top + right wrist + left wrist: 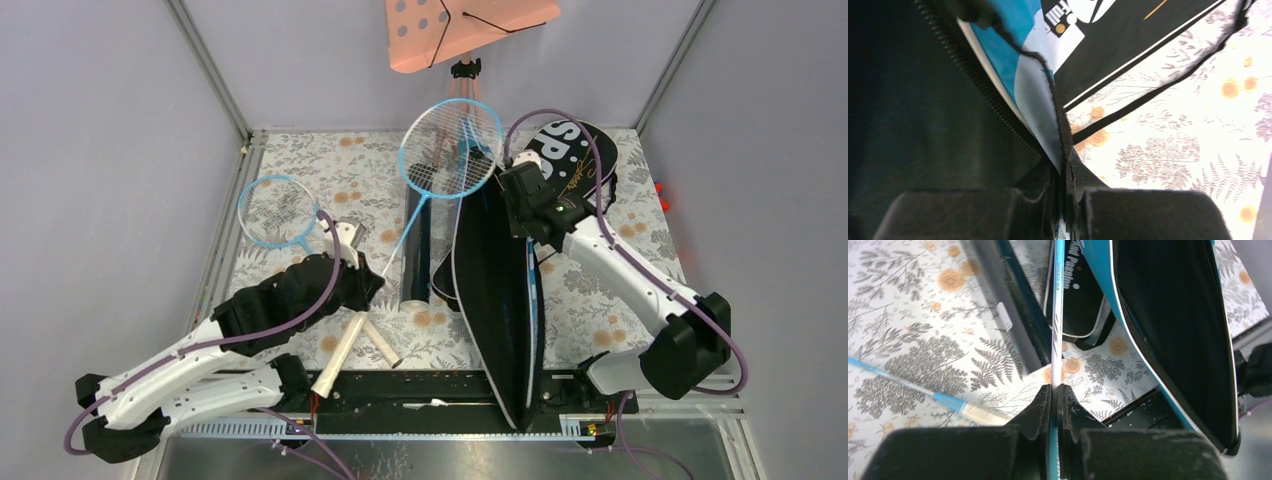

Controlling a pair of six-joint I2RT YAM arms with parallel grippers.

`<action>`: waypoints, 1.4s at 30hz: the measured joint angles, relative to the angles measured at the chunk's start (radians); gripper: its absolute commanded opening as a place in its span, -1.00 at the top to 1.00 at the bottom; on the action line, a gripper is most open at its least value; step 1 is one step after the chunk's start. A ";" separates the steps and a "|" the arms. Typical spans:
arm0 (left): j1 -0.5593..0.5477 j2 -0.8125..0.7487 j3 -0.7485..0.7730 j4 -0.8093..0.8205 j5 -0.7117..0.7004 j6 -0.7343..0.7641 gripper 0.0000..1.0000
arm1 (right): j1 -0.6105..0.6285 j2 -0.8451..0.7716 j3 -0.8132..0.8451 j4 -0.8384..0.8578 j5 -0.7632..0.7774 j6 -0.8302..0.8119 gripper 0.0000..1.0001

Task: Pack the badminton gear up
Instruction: Pick up the racket from the racket bag, then place the racket bag at the center of the board.

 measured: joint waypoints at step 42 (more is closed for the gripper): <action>-0.294 0.575 0.177 0.113 -0.113 0.105 1.00 | -0.291 -0.053 -0.056 0.063 -0.335 0.028 1.00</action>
